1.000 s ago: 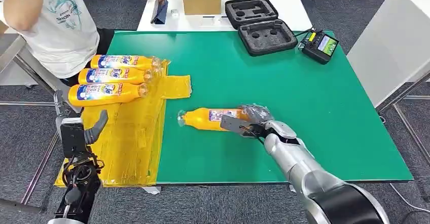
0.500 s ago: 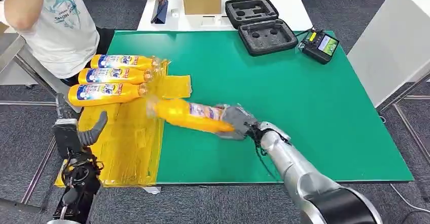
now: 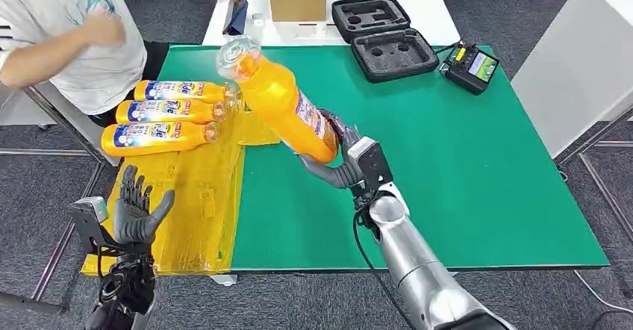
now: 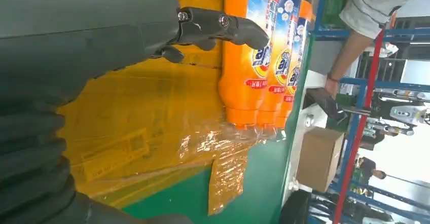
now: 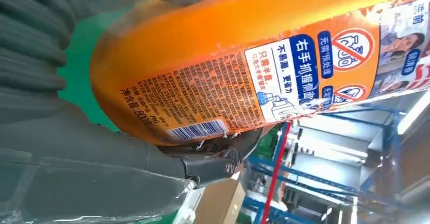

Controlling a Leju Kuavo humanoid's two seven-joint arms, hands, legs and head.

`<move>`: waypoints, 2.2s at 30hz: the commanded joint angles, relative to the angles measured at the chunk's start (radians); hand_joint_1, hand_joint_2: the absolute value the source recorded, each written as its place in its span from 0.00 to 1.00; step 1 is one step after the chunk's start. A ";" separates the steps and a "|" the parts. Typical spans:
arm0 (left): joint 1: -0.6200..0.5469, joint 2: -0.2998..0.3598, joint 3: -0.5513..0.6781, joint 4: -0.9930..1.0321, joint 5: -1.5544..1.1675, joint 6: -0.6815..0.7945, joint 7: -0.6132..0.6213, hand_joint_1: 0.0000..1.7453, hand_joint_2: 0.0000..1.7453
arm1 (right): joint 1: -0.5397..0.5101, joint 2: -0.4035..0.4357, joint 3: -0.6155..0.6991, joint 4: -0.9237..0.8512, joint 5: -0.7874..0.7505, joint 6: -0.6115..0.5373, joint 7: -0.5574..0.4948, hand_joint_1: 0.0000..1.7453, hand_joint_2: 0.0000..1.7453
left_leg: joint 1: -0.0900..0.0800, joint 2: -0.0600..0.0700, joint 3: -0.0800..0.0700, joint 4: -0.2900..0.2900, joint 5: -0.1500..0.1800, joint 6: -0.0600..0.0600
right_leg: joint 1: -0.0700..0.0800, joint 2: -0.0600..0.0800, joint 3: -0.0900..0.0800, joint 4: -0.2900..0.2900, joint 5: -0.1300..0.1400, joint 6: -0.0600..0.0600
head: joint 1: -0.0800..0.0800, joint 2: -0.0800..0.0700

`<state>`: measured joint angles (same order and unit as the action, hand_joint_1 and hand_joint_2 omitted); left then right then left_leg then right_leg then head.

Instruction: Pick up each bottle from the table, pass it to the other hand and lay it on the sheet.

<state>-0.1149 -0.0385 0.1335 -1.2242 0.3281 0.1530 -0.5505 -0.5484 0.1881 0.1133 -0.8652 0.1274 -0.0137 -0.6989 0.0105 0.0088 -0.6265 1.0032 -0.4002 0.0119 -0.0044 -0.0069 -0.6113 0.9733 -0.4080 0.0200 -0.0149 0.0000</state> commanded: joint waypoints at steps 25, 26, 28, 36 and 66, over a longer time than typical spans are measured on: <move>-0.056 0.012 -0.421 -0.160 -0.042 -0.220 0.105 0.00 1.00 | 0.053 0.084 0.231 0.315 -0.041 0.030 0.002 1.00 1.00 | 0.000 -0.002 0.005 -0.001 -0.002 0.000 | 0.000 -0.001 0.005 -0.001 -0.003 0.000 | 0.000 0.000; -0.066 0.009 -0.421 -0.145 -0.036 -0.220 0.113 0.00 1.00 | 0.054 0.085 0.233 0.315 -0.040 0.030 0.002 1.00 1.00 | 0.000 -0.002 0.003 -0.001 -0.001 0.000 | 0.000 -0.001 0.003 0.000 -0.002 0.000 | 0.000 0.000; -0.096 0.004 -0.429 -0.099 -0.009 -0.237 0.135 0.00 1.00 | 0.059 0.087 0.242 0.312 -0.033 0.024 0.001 1.00 1.00 | 0.000 -0.004 0.003 -0.001 -0.001 0.000 | 0.000 -0.003 0.004 0.000 -0.002 0.000 | 0.000 0.000; -0.127 0.006 -0.462 -0.075 0.020 -0.264 0.152 0.00 1.00 | 0.063 0.080 0.237 0.300 -0.037 0.009 0.011 1.00 1.00 | 0.000 -0.003 0.003 -0.001 -0.001 0.000 | 0.000 -0.002 0.003 0.000 -0.002 0.000 | 0.000 0.000; -0.128 0.040 -0.310 -0.072 -0.352 0.210 -0.045 1.00 1.00 | 0.244 0.001 0.323 -0.361 0.262 -0.425 0.044 0.00 0.00 | 0.000 -0.001 0.004 0.000 -0.003 -0.001 | 0.000 0.000 0.003 0.001 -0.003 -0.001 | 0.000 0.000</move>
<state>-0.2114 -0.0450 -0.2769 -1.3680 0.2345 0.1165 -0.5078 -0.4391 0.2735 0.3468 -0.6616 0.1820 -0.1691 -0.6863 0.0107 0.0092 -0.6273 1.0033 -0.4002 0.0119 -0.0043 -0.0067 -0.6126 0.9733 -0.4079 0.0201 -0.0149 0.0000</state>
